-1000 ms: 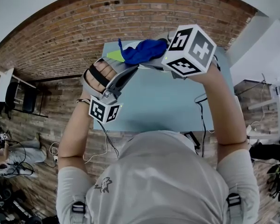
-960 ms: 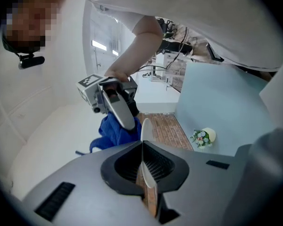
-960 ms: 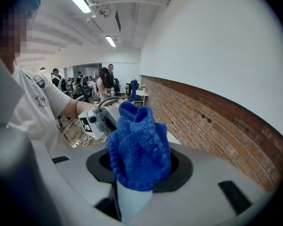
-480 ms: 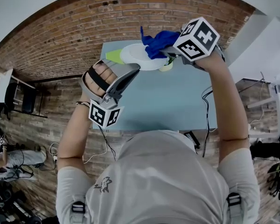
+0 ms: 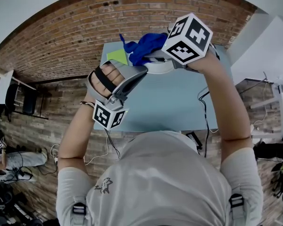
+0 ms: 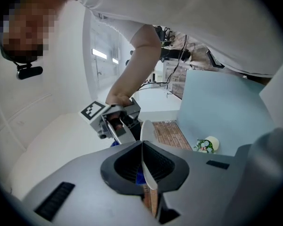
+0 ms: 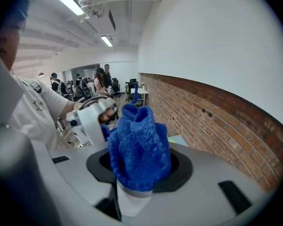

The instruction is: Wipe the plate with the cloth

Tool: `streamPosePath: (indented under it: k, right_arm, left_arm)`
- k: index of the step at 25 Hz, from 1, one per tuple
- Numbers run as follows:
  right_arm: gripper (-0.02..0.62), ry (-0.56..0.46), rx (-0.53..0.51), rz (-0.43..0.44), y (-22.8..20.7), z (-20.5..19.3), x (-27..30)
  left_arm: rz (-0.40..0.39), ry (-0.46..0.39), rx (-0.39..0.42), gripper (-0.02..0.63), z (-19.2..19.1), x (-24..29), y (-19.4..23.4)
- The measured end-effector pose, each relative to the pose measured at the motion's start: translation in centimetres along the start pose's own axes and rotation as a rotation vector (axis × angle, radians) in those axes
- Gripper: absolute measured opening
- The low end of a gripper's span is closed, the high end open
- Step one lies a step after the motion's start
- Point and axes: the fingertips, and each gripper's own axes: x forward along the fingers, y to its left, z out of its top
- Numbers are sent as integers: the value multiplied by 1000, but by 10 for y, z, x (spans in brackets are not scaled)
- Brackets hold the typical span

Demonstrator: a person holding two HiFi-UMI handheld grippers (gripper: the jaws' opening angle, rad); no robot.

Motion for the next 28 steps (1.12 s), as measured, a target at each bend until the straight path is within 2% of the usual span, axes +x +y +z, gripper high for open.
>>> streamPosePath:
  k: [4, 8, 12, 15, 18, 22, 26, 28]
  right_arm:
    - [155, -44, -16, 35, 25, -3, -13]
    - [155, -72, 36, 12, 27, -28, -24]
    - [155, -75, 155, -27, 7, -73, -30]
    - [155, -75, 282, -77, -16, -119, -35]
    - [155, -47, 353, -185, -39, -163, -44]
    - [155, -39, 384, -314, -53, -205, -49]
    - [156, -79, 419, -431, -63, -243, -51]
    - [156, -106, 445, -477, -67, -262, -53]
  left_arm:
    - [-2, 35, -41, 18, -14, -2, -4]
    - [-19, 51, -93, 18, -25, 1, -16]
    - [-38, 34, -165, 18, -24, 7, -30]
    - [-53, -10, -254, 18, -11, 13, -42]
    - [-64, -53, -406, 17, -7, 26, -51]
    - [-95, -83, -612, 17, -4, 47, -73]
    - [-132, -103, -968, 17, -2, 68, -96]
    - [-167, -92, -1042, 17, 1, 79, -107]
